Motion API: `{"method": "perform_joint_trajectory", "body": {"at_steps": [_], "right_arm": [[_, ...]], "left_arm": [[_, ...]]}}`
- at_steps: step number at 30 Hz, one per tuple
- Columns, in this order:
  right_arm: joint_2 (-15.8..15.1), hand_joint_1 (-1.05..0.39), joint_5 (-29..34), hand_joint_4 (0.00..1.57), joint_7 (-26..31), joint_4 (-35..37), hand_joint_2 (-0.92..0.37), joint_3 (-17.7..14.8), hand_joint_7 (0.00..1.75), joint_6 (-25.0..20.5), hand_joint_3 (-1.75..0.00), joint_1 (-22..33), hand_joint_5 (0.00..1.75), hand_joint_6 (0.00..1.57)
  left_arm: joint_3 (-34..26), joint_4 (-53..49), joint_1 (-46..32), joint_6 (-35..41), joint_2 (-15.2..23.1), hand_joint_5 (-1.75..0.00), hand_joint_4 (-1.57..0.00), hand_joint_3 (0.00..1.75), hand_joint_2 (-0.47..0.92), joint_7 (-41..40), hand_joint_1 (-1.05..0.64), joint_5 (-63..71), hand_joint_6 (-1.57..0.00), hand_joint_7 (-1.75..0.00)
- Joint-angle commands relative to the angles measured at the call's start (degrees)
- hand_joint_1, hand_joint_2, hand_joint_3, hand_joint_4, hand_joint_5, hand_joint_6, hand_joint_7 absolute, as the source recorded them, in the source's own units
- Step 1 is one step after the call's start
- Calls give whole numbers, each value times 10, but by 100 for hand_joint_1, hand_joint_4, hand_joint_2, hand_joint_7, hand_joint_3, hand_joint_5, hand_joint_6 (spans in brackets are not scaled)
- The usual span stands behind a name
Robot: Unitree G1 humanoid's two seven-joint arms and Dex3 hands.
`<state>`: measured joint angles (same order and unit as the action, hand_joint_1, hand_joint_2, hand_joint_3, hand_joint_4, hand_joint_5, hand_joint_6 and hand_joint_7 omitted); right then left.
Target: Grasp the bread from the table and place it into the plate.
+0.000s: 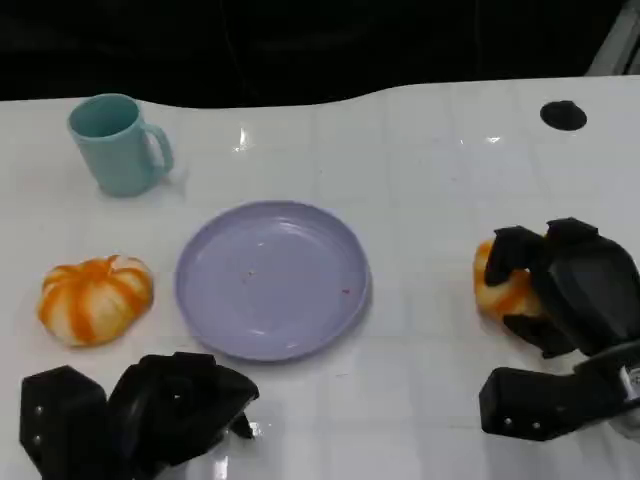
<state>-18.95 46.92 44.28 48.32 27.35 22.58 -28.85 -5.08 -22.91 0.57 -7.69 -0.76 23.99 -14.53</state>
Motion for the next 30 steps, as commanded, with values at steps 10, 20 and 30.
{"method": "perform_joint_trajectory", "body": {"at_steps": [10, 20, 30], "right_arm": [[31, 2, -71, 105, -96, -170, -11, -31, 157, 46, -157, 49, 175, 90], [91, -8, -86, 106, -147, -183, -11, -28, 165, 48, -165, 25, 175, 86], [144, -9, -62, 104, -124, -81, -18, -6, 165, 78, -156, -40, 175, 85]], "left_arm": [[0, 3, -8, 1, 7, -149, -89, 37, 55, -2, -105, 2, -156, -31], [2, 5, -10, -1, 6, -150, -90, 38, 55, -4, -105, 4, -156, -31], [6, 8, -14, -1, 5, -149, -90, 41, 54, -5, -105, 5, -156, -31]]}}
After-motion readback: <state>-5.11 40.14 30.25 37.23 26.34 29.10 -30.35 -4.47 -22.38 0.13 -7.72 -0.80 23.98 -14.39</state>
